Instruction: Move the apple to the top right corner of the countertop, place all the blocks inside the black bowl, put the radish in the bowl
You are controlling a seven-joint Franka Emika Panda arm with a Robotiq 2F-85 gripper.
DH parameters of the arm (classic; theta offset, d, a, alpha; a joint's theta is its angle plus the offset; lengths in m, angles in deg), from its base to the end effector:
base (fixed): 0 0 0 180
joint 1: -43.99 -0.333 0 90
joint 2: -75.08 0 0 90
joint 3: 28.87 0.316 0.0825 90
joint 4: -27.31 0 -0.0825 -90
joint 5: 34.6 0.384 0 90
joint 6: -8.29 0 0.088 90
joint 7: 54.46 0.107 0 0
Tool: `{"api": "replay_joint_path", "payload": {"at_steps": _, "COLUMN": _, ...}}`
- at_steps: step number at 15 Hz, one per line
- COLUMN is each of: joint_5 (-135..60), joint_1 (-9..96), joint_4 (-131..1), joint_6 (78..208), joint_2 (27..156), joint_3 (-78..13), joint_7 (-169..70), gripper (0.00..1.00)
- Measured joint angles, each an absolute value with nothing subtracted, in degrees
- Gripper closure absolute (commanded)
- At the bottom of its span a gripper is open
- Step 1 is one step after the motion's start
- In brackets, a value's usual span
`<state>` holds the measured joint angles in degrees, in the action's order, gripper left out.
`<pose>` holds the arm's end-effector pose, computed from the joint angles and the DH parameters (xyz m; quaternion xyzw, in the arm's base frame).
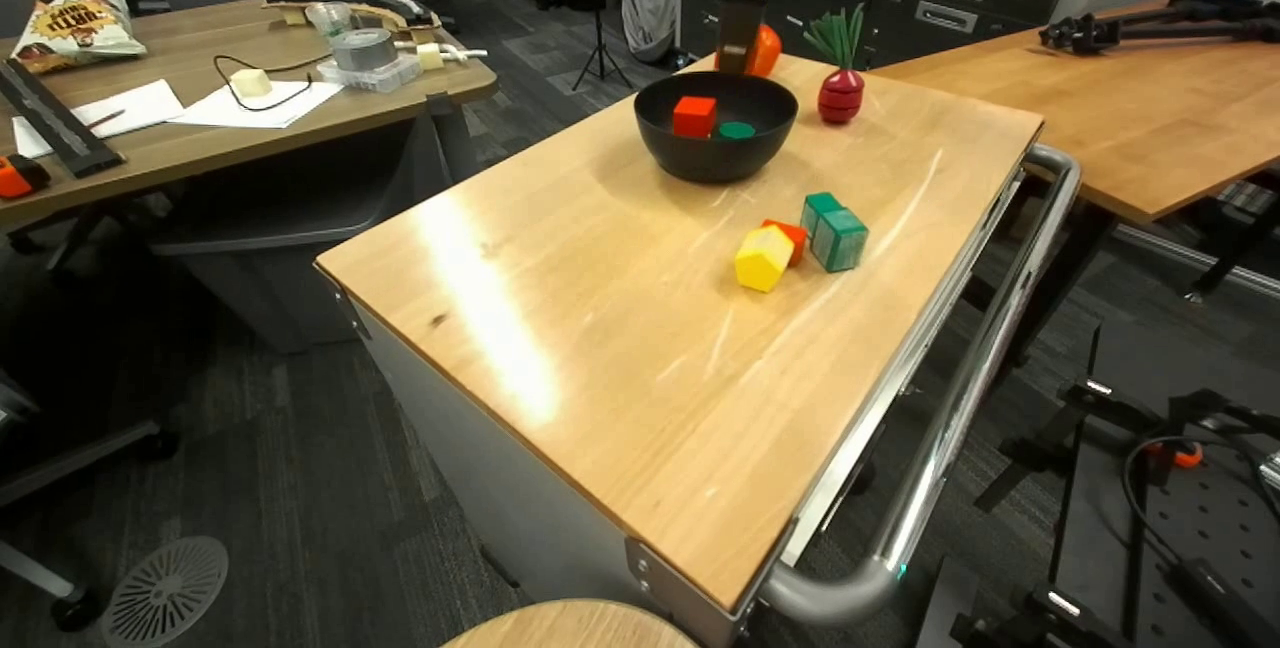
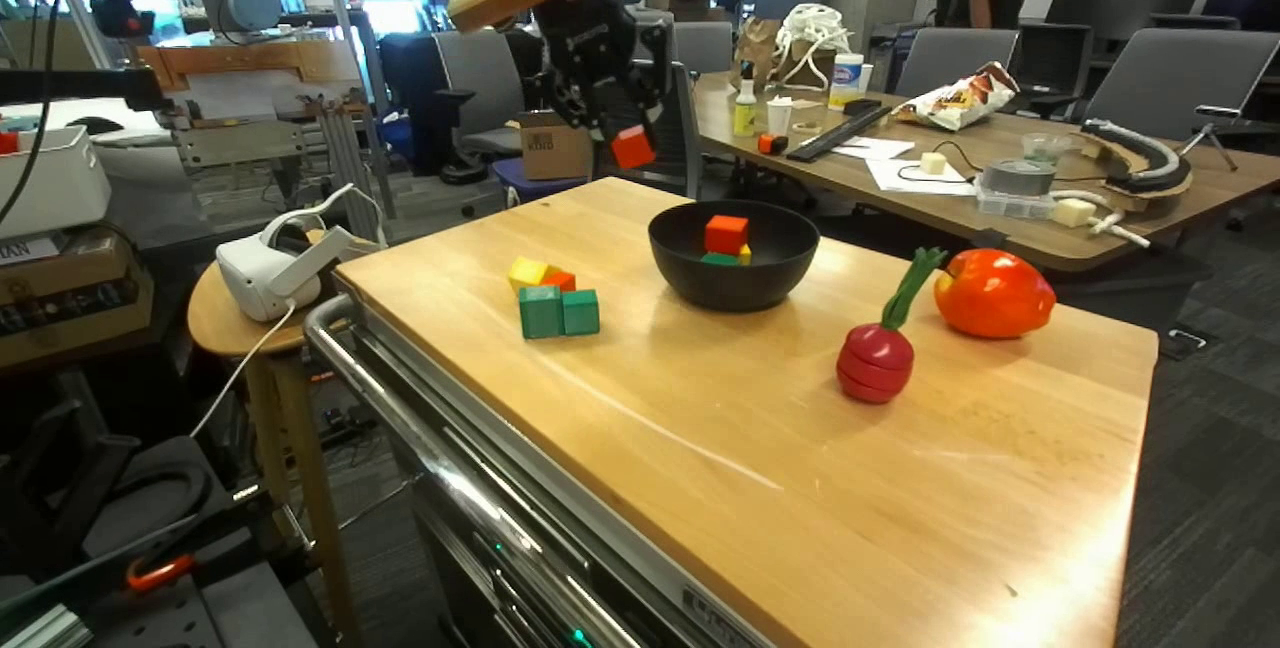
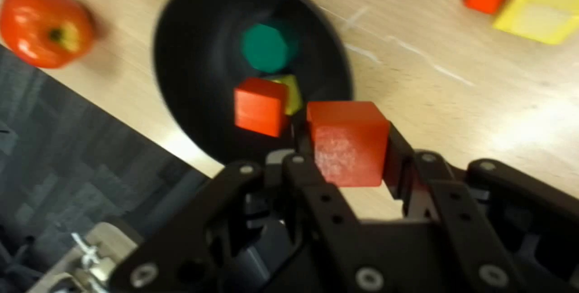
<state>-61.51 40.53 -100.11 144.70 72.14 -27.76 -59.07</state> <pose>0.5369 0.0384 0.4178 0.9520 0.2279 0.1009 0.1776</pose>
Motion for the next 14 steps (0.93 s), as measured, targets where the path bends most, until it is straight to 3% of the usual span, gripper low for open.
{"api": "replay_joint_path", "payload": {"at_steps": 10, "joint_5": -68.9, "joint_1": 46.9, "joint_4": -94.2, "joint_6": 149.2, "joint_2": 84.5, "joint_3": -32.0, "joint_7": -42.2, "gripper": 0.87}}
{"api": "replay_joint_path", "payload": {"at_steps": 11, "joint_5": -68.7, "joint_1": 46.7, "joint_4": -93.1, "joint_6": 149.8, "joint_2": 85.8, "joint_3": -32.0, "joint_7": -41.8, "gripper": 0.78}}
{"api": "replay_joint_path", "payload": {"at_steps": 12, "joint_5": -68.5, "joint_1": 46.4, "joint_4": -92.1, "joint_6": 150.2, "joint_2": 87.0, "joint_3": -32.0, "joint_7": -41.6, "gripper": 0.37}}
{"api": "replay_joint_path", "payload": {"at_steps": 14, "joint_5": -67.3, "joint_1": 45.8, "joint_4": -90.4, "joint_6": 150.3, "joint_2": 89.0, "joint_3": -31.9, "joint_7": -42.0, "gripper": 0.31}}
